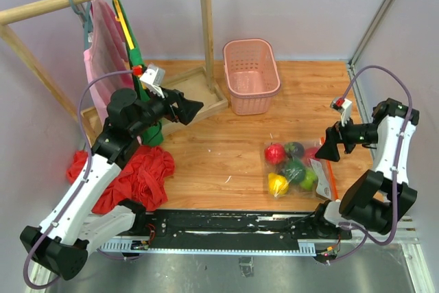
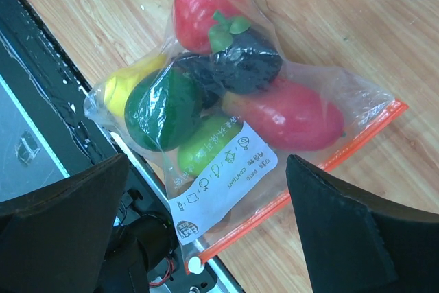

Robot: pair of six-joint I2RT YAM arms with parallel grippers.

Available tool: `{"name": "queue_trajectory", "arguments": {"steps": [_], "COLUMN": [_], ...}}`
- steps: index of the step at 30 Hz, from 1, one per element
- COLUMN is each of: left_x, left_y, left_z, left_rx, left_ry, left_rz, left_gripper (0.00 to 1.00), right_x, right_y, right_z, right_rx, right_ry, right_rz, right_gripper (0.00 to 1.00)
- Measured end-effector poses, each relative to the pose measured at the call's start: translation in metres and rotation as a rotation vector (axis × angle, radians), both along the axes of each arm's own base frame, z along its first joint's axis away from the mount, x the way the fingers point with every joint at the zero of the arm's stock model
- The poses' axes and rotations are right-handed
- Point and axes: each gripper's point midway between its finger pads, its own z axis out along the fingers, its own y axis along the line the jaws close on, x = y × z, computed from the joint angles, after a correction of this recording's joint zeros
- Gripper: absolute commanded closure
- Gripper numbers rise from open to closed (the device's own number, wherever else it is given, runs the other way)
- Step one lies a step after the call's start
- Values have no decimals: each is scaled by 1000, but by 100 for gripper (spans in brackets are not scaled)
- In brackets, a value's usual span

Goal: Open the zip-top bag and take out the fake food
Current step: Adjust the zipper food storage bag at the center of the board.

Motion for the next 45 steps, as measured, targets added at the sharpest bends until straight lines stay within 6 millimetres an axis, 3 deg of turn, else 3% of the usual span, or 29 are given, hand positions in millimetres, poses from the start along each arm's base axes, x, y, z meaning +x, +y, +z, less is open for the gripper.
{"name": "queue_trajectory", "arguments": {"steps": [7, 18, 24, 28, 31, 34, 38, 45], "left_x": [-10, -37, -47, -48, -46, -45, -49, -53], "left_y": [-18, -68, -85, -88, -86, -83, -75, -69], "left_z": [-8, -29, -38, -37, -36, -31, -21, -10], "left_rx": [10, 33, 21, -9, -35, -64, -131, -190], "left_ry": [-19, 28, 81, 106, 121, 129, 116, 109], "left_rz": [-62, -148, -138, -112, -84, -59, -39, -28], "left_gripper": [9, 10, 12, 12, 12, 12, 12, 12], "right_x": [-7, -1, 6, 12, 13, 13, 17, 14], "right_y": [2, -7, -47, -74, -82, -85, -87, -74], "right_z": [-5, -4, -32, -66, -89, -104, -117, -137], "right_rx": [-22, -36, -52, -39, -47, -50, -34, 70], "right_ry": [-11, 34, 151, 259, 311, 341, 362, 456], "right_rz": [-16, -173, -350, -406, -408, -406, -405, -368], "right_gripper": [1, 2, 1, 2, 0, 5, 19, 40]}}
